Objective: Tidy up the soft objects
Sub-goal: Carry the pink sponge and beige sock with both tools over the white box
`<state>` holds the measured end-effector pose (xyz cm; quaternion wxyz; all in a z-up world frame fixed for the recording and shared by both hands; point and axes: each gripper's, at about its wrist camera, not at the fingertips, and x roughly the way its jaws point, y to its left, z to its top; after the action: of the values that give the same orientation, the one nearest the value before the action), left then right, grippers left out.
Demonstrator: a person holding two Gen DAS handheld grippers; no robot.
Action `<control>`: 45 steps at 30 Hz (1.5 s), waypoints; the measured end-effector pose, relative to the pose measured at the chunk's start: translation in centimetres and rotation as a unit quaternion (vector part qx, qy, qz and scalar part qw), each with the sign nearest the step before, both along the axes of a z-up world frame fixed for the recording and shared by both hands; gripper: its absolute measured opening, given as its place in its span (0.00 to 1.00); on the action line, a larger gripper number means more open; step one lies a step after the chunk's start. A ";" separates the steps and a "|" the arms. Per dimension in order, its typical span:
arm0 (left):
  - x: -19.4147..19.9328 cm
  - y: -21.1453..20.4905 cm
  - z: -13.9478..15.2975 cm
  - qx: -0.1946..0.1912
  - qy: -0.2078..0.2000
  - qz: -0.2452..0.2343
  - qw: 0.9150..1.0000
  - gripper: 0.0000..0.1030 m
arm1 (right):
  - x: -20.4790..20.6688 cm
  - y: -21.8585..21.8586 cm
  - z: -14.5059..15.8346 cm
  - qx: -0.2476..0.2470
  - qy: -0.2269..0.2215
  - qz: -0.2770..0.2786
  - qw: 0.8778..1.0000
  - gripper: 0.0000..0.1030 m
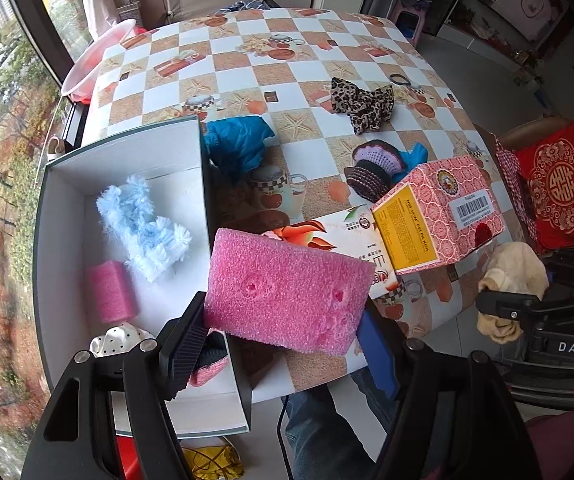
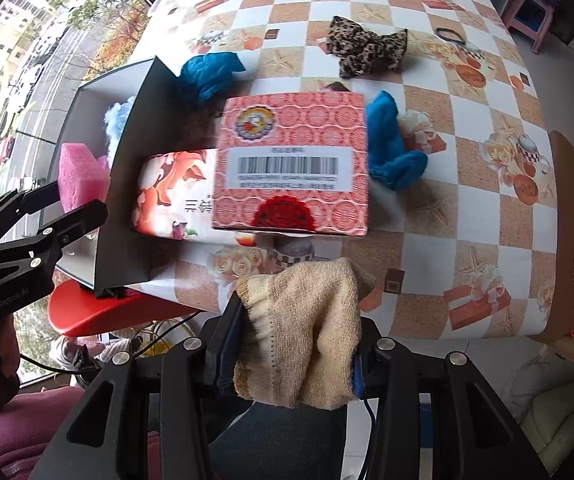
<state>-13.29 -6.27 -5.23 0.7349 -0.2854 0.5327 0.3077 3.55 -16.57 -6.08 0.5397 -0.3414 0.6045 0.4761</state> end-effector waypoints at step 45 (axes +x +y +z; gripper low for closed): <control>-15.6 5.9 -1.7 0.002 0.000 0.272 0.962 0.72 | -17.7 19.1 3.2 0.054 0.006 0.270 0.961 0.43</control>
<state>-28.94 -0.36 -6.88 0.6243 -0.4179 0.4346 0.4967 -14.19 2.50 -2.91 0.4046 -0.4593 0.4665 0.6386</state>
